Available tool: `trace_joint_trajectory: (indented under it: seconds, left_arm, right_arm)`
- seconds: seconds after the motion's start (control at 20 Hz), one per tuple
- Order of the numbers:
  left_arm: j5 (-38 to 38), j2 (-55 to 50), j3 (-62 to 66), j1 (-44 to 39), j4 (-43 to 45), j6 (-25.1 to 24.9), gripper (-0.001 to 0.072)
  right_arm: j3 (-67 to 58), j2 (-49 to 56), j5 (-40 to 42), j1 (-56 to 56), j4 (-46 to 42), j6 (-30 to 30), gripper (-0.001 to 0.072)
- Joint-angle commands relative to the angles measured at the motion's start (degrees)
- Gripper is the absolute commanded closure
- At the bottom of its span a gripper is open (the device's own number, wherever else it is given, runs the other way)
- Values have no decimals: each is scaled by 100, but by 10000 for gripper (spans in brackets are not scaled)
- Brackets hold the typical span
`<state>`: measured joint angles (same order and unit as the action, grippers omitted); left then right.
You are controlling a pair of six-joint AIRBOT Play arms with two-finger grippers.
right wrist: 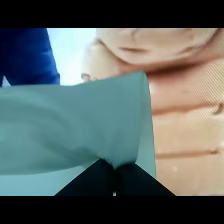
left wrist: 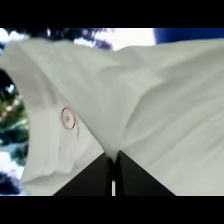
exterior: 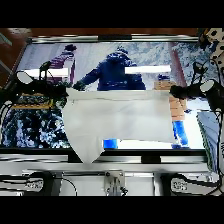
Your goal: Fold the shirts.
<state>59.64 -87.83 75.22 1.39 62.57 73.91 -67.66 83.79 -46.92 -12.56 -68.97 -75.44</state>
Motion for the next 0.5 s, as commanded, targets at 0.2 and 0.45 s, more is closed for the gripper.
trace_joint_trajectory:
  seconds: [0.2, 0.45]
  left_arm:
    - [706, -227, -79, -9, 800, 442, 676]
    - [706, -273, -79, -46, 791, 592, 676]
  right_arm:
    - [0, 542, -861, -83, -59, -533, 643]
    - [0, 627, -874, -83, -26, -627, 643]
